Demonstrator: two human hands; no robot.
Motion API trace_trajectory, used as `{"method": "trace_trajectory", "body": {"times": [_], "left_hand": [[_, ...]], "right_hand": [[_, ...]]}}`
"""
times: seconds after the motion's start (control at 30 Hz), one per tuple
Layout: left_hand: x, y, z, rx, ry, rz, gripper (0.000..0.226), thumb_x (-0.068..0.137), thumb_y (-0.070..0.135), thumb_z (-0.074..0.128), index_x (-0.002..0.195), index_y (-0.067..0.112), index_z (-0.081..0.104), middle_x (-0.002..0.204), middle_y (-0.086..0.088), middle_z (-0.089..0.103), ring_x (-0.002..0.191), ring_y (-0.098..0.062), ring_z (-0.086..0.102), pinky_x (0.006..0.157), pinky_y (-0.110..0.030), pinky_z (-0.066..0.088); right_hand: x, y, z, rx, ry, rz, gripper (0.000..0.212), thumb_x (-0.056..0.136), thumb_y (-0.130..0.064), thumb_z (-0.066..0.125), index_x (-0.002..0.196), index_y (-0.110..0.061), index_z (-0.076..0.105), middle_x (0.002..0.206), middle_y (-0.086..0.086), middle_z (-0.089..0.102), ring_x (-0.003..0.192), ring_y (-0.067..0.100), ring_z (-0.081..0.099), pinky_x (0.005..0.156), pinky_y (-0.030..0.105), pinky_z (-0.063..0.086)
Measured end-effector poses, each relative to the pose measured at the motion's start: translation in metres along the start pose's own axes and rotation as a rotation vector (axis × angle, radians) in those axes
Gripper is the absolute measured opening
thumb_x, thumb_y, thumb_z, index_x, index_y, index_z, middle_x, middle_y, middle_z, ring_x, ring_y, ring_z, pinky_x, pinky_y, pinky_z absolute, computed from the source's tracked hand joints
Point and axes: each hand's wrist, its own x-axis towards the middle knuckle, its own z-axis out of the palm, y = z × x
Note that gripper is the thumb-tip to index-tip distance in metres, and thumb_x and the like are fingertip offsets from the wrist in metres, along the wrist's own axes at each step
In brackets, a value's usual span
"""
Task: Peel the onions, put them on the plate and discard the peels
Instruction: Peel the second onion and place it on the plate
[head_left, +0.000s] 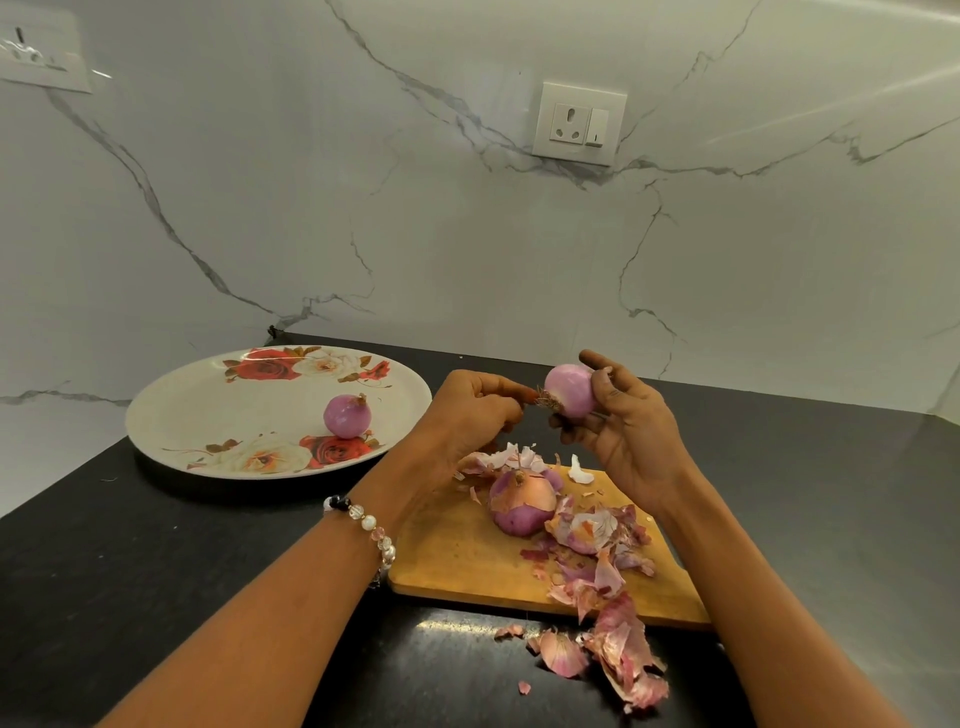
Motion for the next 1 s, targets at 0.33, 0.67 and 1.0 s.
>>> {"method": "trace_trajectory", "body": {"times": [0.33,0.67,1.0], "left_hand": [[-0.002,-0.005,0.006,0.197,0.001,0.214,0.042,0.078,0.029,0.075,0.116,0.013,0.068,0.107,-0.002,0.072,0.091,-0.010,0.066,0.081,-0.019,0.052],[0.003,-0.007,0.001,0.252,0.200,0.212,0.019,0.084,0.017,0.070,0.102,0.011,0.074,0.091,-0.004,0.074,0.077,-0.009,0.066,0.075,-0.018,0.052],[0.001,-0.004,0.003,0.204,0.163,0.187,0.015,0.087,0.019,0.067,0.098,0.010,0.073,0.083,-0.002,0.071,0.071,-0.011,0.069,0.074,-0.025,0.057]], "right_hand": [[0.000,0.007,0.001,-0.143,-0.066,-0.021,0.024,0.102,-0.006,0.045,0.124,-0.006,0.056,0.107,0.014,0.068,0.083,0.024,0.073,0.065,0.031,0.061],[-0.001,0.006,0.000,-0.238,-0.133,-0.141,0.041,0.071,-0.010,0.073,0.111,-0.009,0.067,0.119,0.015,0.066,0.102,0.030,0.069,0.072,0.031,0.061],[-0.002,0.004,-0.002,-0.282,-0.143,-0.089,0.052,0.068,-0.015,0.076,0.119,-0.011,0.064,0.112,0.013,0.066,0.094,0.032,0.071,0.071,0.037,0.063]]}}
